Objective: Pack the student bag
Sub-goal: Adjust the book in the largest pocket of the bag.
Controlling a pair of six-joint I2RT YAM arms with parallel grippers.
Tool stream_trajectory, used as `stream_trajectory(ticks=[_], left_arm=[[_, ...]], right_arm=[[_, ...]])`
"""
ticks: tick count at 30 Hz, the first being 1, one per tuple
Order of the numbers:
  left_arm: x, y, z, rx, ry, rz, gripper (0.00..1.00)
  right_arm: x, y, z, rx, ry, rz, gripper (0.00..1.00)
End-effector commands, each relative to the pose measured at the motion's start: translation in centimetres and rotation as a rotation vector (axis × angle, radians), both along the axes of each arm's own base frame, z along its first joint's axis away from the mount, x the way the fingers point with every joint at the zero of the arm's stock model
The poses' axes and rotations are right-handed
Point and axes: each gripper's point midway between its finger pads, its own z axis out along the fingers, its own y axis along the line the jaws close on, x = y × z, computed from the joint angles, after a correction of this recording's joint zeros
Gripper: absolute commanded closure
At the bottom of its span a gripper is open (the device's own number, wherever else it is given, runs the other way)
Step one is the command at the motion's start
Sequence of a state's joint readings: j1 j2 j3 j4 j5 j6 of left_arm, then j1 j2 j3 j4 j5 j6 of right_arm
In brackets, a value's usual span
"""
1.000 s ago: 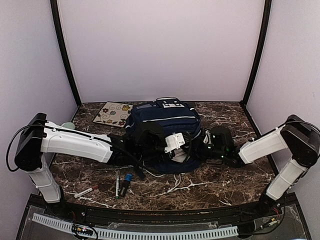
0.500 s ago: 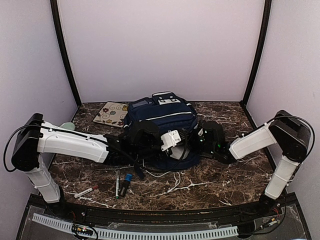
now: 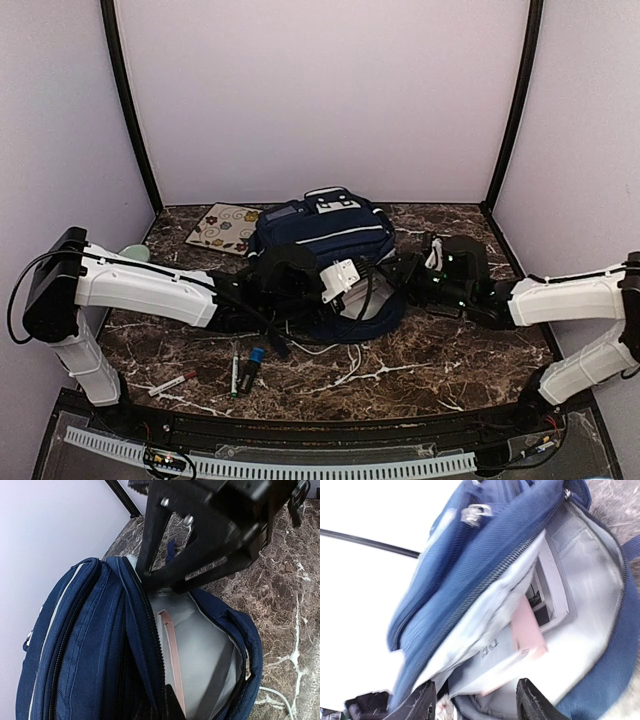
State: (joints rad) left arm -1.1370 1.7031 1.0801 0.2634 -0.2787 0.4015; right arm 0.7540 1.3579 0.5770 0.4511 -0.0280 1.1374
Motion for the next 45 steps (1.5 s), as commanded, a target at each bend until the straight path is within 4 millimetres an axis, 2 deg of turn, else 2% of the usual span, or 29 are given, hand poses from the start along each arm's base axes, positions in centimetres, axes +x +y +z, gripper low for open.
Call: stream_trajectory(ticks=[1, 4, 7, 9, 11, 12, 13, 15, 17, 18, 19, 21, 23, 25, 27, 28, 31, 33, 39, 42, 44, 45], left_arm=[[-2.1, -1.5, 0.7, -0.071, 0.054, -0.074, 1.00], [-2.9, -1.9, 0.6, -0.070, 0.087, -0.123, 1.00], [-5.3, -2.7, -0.1, -0.035, 0.126, -0.258, 0.99], [-8.2, -2.6, -0.7, 0.007, 0.147, -0.399, 0.86], [-9.9, -1.9, -0.5, 0.021, 0.158, -0.471, 0.60], [-10.2, -1.4, -0.2, 0.020, 0.158, -0.478, 0.46], [-10.4, -1.0, 0.3, 0.014, 0.153, -0.478, 0.38], [-10.0, 0.2, 1.4, -0.001, 0.125, -0.437, 0.30], [-8.7, 1.7, 2.6, -0.026, 0.076, -0.342, 0.24], [-7.7, 2.6, 3.4, -0.051, 0.061, -0.283, 0.23], [-6.0, 4.1, 4.3, -0.086, 0.059, -0.200, 0.23], [-2.2, 7.1, 4.9, -0.155, 0.119, -0.028, 0.26], [1.3, 10.3, 4.0, -0.204, 0.189, 0.148, 0.36], [3.2, 12.5, 2.0, -0.199, 0.226, 0.264, 0.42], [3.8, 13.5, 0.0, -0.163, 0.235, 0.325, 0.46], [3.9, 13.8, -0.9, -0.159, 0.243, 0.345, 0.48], [4.0, 14.6, -2.8, -0.163, 0.249, 0.379, 0.51], [3.6, 14.7, -3.2, -0.185, 0.230, 0.351, 0.52], [0.6, 13.2, -3.3, -0.224, 0.187, 0.119, 0.47], [1.2, 14.1, -4.9, -0.135, 0.122, 0.138, 0.43], [1.8, 15.1, -5.7, -0.072, 0.040, 0.162, 0.33], [2.1, 15.5, -5.9, -0.039, -0.021, 0.161, 0.28]], right_arm=[[-3.8, -2.4, -1.2, -0.120, 0.071, 0.062, 0.44], [-5.5, -5.5, -1.1, -0.128, 0.086, -0.008, 0.43], [-6.1, -7.9, -1.6, -0.147, 0.093, -0.088, 0.40], [-6.2, -8.1, -1.5, -0.141, 0.090, -0.081, 0.38], [-6.1, -7.6, -1.6, -0.149, 0.091, -0.050, 0.35], [-5.9, -7.2, -2.3, -0.163, 0.108, -0.028, 0.33], [-5.9, -6.6, -2.7, -0.164, 0.117, 0.001, 0.33], [-5.7, -5.3, -3.8, -0.160, 0.146, 0.058, 0.32], [-5.3, -4.0, -4.5, -0.143, 0.159, 0.098, 0.31], [-4.9, -3.5, -4.7, -0.136, 0.159, 0.107, 0.30], [-4.6, -3.1, -5.0, -0.132, 0.161, 0.112, 0.30], [-3.8, -2.3, -5.0, -0.115, 0.154, 0.127, 0.30], [-3.0, -1.8, -5.4, -0.115, 0.152, 0.137, 0.32], [-2.4, -1.7, -5.9, -0.126, 0.156, 0.141, 0.36], [-1.7, -2.0, -6.6, -0.116, 0.169, 0.136, 0.43], [-1.4, -2.2, -6.7, -0.090, 0.176, 0.136, 0.49], [0.0, -3.8, -6.8, 0.003, 0.184, 0.100, 0.83], [1.2, -4.7, -6.7, 0.003, 0.176, 0.081, 0.99], [5.1, -7.2, -5.6, -0.082, 0.148, 0.058, 1.00], [6.5, -7.8, -4.9, -0.096, 0.144, 0.064, 1.00], [6.6, -7.7, -4.6, -0.119, 0.144, 0.077, 1.00], [6.3, -7.7, -4.6, -0.129, 0.149, 0.086, 0.95]])
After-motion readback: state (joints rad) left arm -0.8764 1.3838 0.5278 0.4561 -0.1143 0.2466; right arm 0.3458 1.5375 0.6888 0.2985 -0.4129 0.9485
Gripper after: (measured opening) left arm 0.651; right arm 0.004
